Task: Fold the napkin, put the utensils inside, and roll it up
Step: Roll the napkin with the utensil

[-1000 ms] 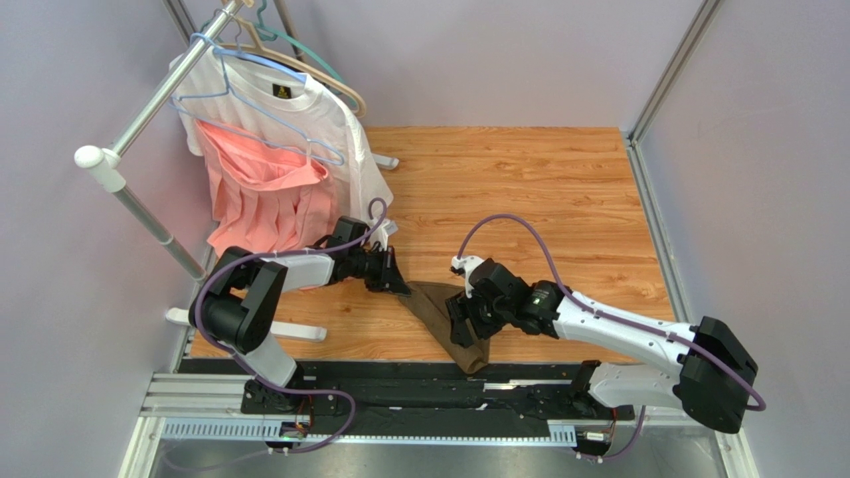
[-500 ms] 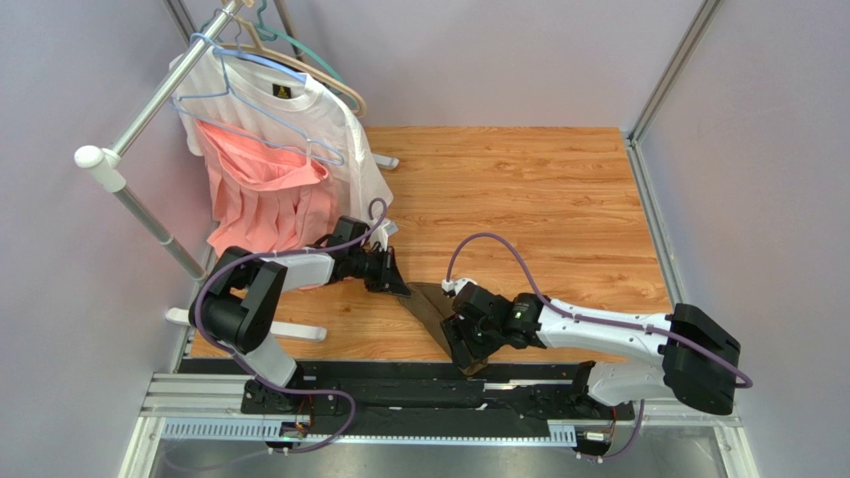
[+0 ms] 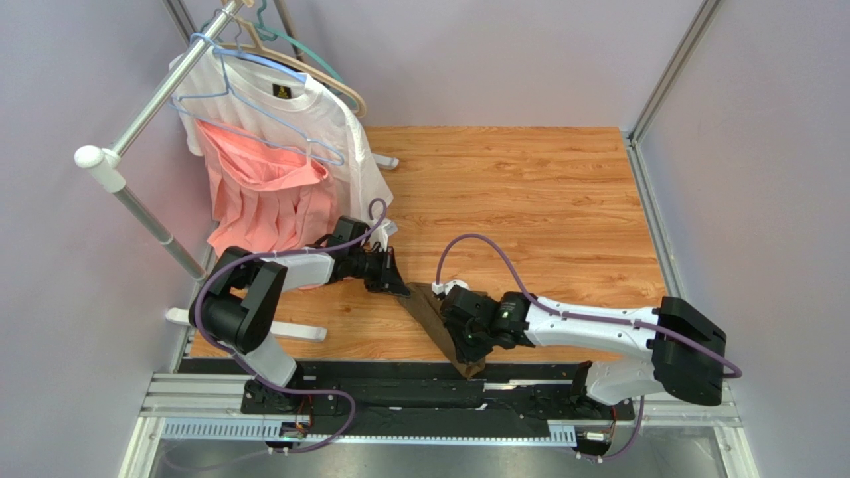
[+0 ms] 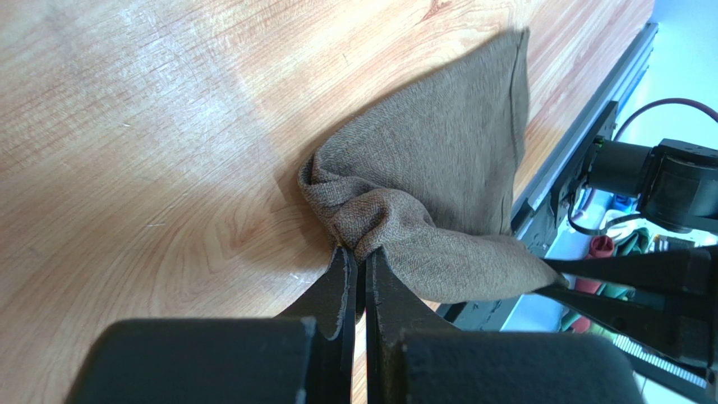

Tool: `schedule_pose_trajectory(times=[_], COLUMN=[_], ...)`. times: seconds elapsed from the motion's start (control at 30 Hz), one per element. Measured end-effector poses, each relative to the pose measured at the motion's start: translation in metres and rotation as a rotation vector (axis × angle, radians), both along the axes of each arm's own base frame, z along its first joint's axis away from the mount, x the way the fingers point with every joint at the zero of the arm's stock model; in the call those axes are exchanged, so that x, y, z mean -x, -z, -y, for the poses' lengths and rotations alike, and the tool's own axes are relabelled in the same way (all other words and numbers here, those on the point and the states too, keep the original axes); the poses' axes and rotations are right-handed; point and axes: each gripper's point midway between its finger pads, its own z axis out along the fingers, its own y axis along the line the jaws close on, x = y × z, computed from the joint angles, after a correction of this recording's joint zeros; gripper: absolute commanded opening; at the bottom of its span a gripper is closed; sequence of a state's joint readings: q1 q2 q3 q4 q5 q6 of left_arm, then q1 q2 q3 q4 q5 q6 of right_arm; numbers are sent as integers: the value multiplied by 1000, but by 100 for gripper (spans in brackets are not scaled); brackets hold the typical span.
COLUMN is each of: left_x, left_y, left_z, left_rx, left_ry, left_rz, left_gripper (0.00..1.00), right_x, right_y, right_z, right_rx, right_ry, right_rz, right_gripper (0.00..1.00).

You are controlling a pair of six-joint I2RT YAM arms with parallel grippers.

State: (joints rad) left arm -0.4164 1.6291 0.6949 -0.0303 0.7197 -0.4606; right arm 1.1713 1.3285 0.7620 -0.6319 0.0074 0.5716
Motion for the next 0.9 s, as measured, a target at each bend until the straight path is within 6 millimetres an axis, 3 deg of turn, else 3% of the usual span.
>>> schedule_pose_trajectory(times=[0.37, 0.47, 0.5, 0.63, 0.8, 0.9], left_x=[2, 3, 3, 5, 5, 6], left_y=[1, 1, 1, 1, 1, 1], left_z=[-1, 0, 0, 0, 1, 1], left_rx=[-2, 0, 1, 4, 5, 10], left_ry=[4, 6, 8, 12, 13, 19], left_rz=[-8, -12, -15, -20, -22, -28], left_gripper=[0, 0, 0, 0, 0, 0], right_x=[14, 19, 20, 23, 26, 20], right_y=[-2, 5, 8, 11, -6, -27], right_z=[-15, -16, -15, -13, -5, -16], right_rx=[-22, -43, -47, -47, -30, -39], right_ry=[35, 59, 64, 95, 92, 73], right_rz=[-119, -151, -159, -182, -152, -74], right_gripper=[1, 13, 27, 55, 67, 70])
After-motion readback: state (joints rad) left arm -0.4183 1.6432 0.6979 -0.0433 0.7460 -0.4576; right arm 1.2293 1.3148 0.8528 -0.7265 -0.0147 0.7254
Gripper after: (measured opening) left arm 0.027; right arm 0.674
